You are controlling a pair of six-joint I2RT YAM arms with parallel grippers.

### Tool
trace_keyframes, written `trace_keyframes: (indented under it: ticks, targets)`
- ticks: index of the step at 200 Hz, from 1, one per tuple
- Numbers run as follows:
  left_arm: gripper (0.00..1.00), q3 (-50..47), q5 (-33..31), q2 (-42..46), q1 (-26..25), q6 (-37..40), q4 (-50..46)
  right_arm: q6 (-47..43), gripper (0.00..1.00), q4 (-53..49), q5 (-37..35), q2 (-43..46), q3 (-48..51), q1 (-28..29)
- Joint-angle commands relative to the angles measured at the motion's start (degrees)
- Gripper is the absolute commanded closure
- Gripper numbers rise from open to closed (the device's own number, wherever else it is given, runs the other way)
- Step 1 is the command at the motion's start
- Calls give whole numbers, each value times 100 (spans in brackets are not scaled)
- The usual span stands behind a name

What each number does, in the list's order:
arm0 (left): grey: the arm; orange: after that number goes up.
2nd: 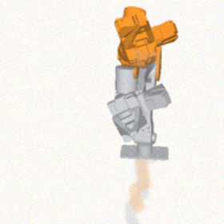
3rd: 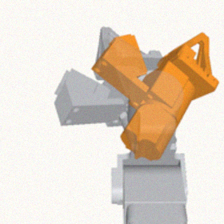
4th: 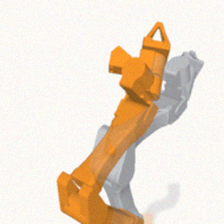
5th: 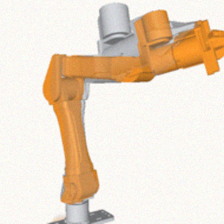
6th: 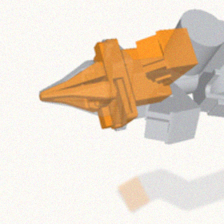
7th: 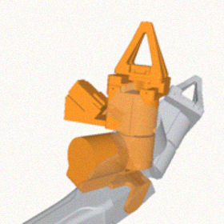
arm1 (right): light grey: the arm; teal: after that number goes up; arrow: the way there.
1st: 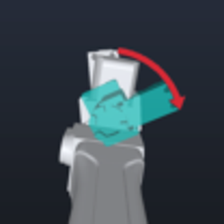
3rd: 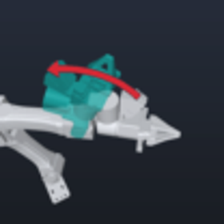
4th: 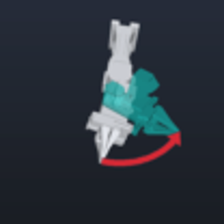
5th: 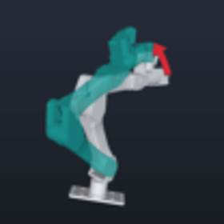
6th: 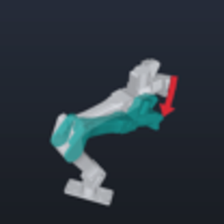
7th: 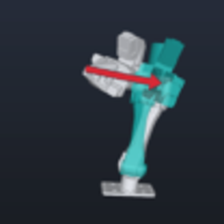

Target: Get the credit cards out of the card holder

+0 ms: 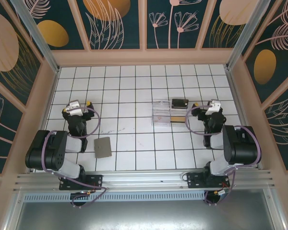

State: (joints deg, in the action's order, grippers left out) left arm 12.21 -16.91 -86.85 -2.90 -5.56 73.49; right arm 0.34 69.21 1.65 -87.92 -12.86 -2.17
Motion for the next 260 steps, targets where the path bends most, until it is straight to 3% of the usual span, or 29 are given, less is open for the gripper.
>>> trace_keyframes:
  ticks: [1,218,233,260]
  targets:
    - [1,0,51,-27,35,63,218,29,1,120,125,-16,-103,-21]
    - [1,16,59,-14,35,55,202,29,1,118,135,-21,-104,-26]
    - [1,204,6,239,34,55,-313,102,1,24,-282,82,-124,57]
    - [1,1261,-663,939,35,-380,-2792,344,1,-1477,-830,852,-570,103]
